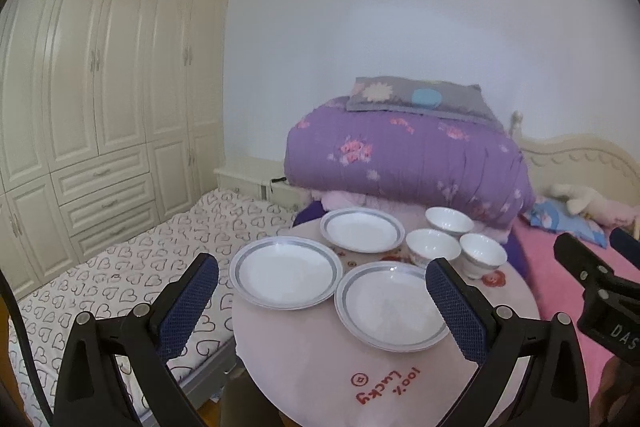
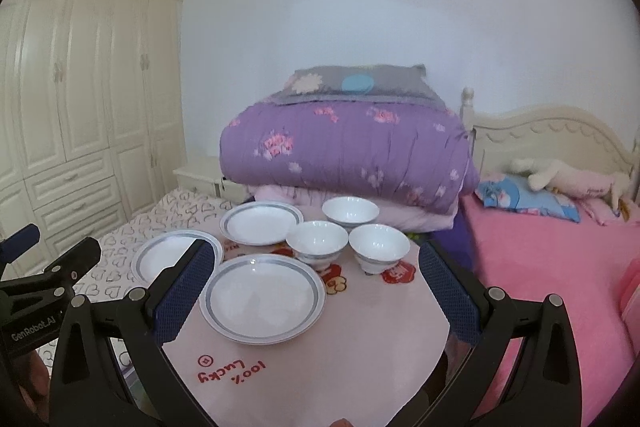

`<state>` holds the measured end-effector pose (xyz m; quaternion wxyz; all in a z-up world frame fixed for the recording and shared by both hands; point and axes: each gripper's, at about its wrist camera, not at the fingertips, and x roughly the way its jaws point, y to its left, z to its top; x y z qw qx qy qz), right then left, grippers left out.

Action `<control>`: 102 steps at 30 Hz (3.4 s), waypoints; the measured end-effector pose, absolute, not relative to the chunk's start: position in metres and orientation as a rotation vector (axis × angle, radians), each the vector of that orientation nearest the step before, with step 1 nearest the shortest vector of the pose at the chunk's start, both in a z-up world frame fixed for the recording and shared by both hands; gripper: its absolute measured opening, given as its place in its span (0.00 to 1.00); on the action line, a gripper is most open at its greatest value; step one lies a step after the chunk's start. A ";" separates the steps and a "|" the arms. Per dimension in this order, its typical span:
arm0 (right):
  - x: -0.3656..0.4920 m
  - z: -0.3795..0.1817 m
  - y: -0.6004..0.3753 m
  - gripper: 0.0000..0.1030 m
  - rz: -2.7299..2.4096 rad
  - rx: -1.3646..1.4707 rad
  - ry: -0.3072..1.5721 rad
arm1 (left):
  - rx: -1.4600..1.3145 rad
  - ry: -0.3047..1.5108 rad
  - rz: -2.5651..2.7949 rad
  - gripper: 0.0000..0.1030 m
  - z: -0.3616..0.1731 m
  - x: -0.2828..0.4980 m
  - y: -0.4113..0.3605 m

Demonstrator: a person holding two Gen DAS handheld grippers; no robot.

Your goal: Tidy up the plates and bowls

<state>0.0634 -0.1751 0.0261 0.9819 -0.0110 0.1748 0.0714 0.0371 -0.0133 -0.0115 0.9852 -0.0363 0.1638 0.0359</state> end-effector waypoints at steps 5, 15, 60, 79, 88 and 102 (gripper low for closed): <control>0.065 0.025 -0.178 1.00 0.151 -0.014 0.360 | -0.076 0.319 0.073 0.99 -0.015 0.026 -0.012; 0.076 0.015 -0.181 1.00 0.179 0.003 0.404 | -0.091 0.362 0.037 0.99 -0.016 0.034 -0.008; 0.322 -0.158 -0.166 0.43 0.442 0.025 1.018 | -0.388 0.946 -0.147 0.15 -0.167 0.352 0.033; 0.295 -0.162 -0.165 0.26 0.370 0.065 1.039 | -0.372 0.918 -0.136 0.13 -0.156 0.323 0.032; 0.258 -0.162 -0.162 0.25 0.383 0.083 1.036 | -0.378 0.915 -0.150 0.14 -0.156 0.286 0.048; 0.206 -0.144 -0.133 0.25 0.433 0.049 0.998 | -0.386 0.876 -0.106 0.15 -0.134 0.215 0.083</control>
